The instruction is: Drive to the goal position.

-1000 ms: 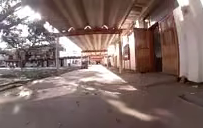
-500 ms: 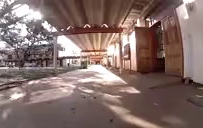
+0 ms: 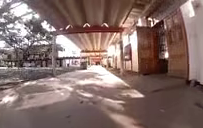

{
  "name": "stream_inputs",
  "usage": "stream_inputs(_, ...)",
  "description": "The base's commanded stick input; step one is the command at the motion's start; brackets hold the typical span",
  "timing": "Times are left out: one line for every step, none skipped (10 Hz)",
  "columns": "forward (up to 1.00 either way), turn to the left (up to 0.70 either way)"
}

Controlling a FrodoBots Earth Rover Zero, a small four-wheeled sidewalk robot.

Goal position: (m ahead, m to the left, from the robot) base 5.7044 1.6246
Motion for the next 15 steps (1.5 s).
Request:
stream_inputs(0.50,0.00)
stream_inputs(0.50,0.00)
stream_inputs(0.50,0.00)
stream_inputs(0.50,0.00)
stream_inputs(0.50,0.00)
stream_inputs(0.50,0.00)
stream_inputs(0.50,0.00)
stream_inputs(0.50,0.00)
stream_inputs(0.50,0.00)
stream_inputs(0.50,0.00)
stream_inputs(0.50,0.00)
stream_inputs(0.50,0.00)
stream_inputs(0.50,0.00)
stream_inputs(0.50,0.00)
stream_inputs(0.50,0.00)
